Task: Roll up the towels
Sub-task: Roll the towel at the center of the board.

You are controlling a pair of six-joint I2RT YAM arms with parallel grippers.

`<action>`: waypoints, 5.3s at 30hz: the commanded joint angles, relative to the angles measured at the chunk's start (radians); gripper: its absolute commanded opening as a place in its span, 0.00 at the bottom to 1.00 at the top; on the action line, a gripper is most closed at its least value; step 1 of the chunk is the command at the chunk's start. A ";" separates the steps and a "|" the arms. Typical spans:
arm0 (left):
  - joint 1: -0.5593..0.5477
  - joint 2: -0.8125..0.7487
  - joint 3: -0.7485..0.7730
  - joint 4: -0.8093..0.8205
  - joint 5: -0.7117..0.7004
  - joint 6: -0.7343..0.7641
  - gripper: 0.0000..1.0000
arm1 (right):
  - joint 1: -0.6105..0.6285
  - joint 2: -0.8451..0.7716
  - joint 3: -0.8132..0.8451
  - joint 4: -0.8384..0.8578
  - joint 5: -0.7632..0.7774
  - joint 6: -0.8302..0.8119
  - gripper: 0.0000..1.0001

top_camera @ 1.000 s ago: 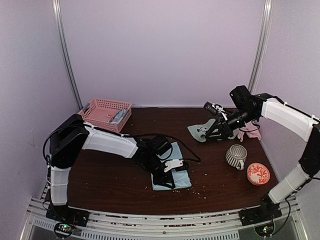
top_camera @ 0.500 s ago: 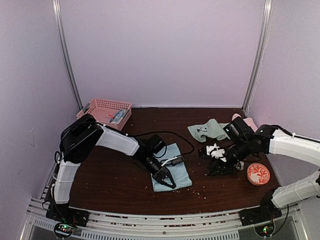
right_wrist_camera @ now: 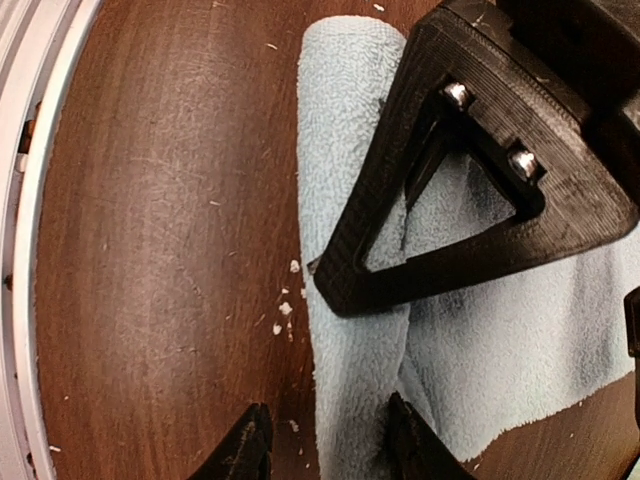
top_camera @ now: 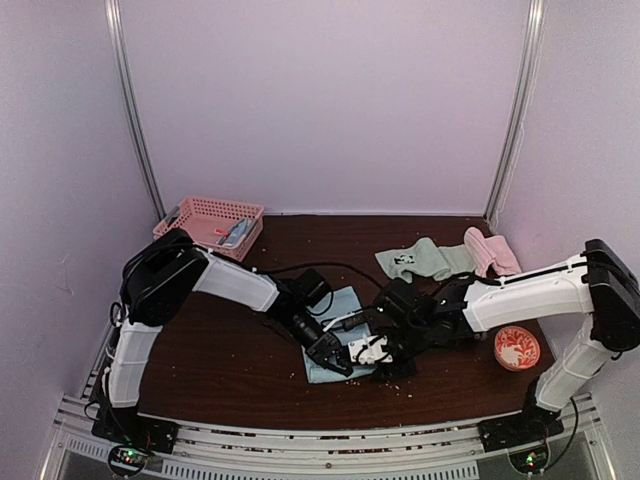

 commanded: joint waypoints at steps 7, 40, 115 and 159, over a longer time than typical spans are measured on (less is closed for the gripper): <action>-0.002 0.053 -0.030 0.011 -0.037 -0.001 0.06 | 0.016 0.116 0.041 0.077 0.059 -0.030 0.36; -0.176 -0.847 -0.446 0.097 -0.991 0.238 0.53 | -0.266 0.833 0.762 -0.887 -0.585 -0.026 0.02; -0.032 -0.048 -0.016 -0.150 -0.072 0.124 0.07 | -0.507 -0.104 0.638 -0.819 -0.712 -0.131 0.36; 0.014 -0.288 -0.131 -0.069 -0.466 -0.025 0.48 | 0.066 0.257 0.180 -0.251 -0.155 -0.010 0.09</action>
